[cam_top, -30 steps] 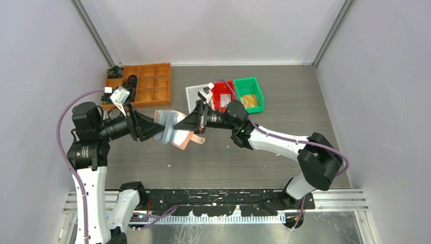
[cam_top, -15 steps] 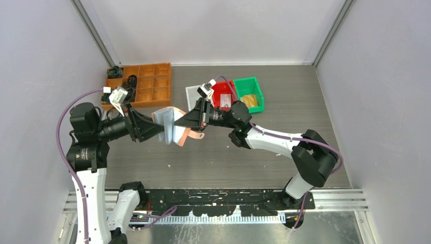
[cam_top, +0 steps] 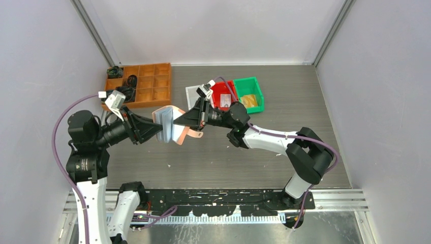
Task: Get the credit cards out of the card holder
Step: Remove the credit card from the card holder.
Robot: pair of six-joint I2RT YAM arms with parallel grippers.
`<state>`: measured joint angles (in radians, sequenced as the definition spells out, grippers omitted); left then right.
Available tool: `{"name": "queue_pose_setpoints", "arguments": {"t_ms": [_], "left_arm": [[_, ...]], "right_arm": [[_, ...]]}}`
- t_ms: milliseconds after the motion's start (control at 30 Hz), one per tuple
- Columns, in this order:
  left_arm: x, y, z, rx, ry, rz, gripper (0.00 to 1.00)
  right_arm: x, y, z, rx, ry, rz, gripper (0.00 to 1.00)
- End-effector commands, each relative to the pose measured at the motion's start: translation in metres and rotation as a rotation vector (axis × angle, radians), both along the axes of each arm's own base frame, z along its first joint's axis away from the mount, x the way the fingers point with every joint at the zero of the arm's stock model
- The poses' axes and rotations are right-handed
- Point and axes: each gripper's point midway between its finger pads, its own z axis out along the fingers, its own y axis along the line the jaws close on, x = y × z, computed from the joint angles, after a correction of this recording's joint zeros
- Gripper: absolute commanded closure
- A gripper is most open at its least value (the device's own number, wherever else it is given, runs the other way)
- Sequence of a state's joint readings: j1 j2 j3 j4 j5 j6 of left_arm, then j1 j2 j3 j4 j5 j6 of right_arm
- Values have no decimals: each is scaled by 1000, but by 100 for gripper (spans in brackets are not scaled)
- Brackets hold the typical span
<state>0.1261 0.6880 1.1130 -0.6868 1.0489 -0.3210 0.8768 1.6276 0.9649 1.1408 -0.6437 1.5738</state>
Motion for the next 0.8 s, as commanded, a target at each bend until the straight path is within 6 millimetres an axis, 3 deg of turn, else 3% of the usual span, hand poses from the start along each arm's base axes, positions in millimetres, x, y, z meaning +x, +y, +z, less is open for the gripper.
{"name": "queue_pose_setpoints", "arguments": {"t_ms": [0, 167, 267, 500, 633, 767], "left_arm": [[38, 33, -28, 122, -17, 237, 90], [38, 34, -32, 133, -24, 244, 85], [34, 26, -29, 93, 0, 198, 75], [15, -2, 0, -91, 39, 4, 56], [0, -10, 19, -133, 20, -68, 52], [-17, -16, 23, -137, 19, -142, 51]], "right_arm": [[-69, -42, 107, 352, -248, 113, 83], [-74, -45, 112, 367, -264, 115, 82], [-80, -45, 117, 378, -277, 130, 83], [-83, -40, 118, 379, -268, 151, 83], [-78, -32, 110, 328, -265, 131, 83], [-76, -25, 101, 236, -311, 91, 84]]}}
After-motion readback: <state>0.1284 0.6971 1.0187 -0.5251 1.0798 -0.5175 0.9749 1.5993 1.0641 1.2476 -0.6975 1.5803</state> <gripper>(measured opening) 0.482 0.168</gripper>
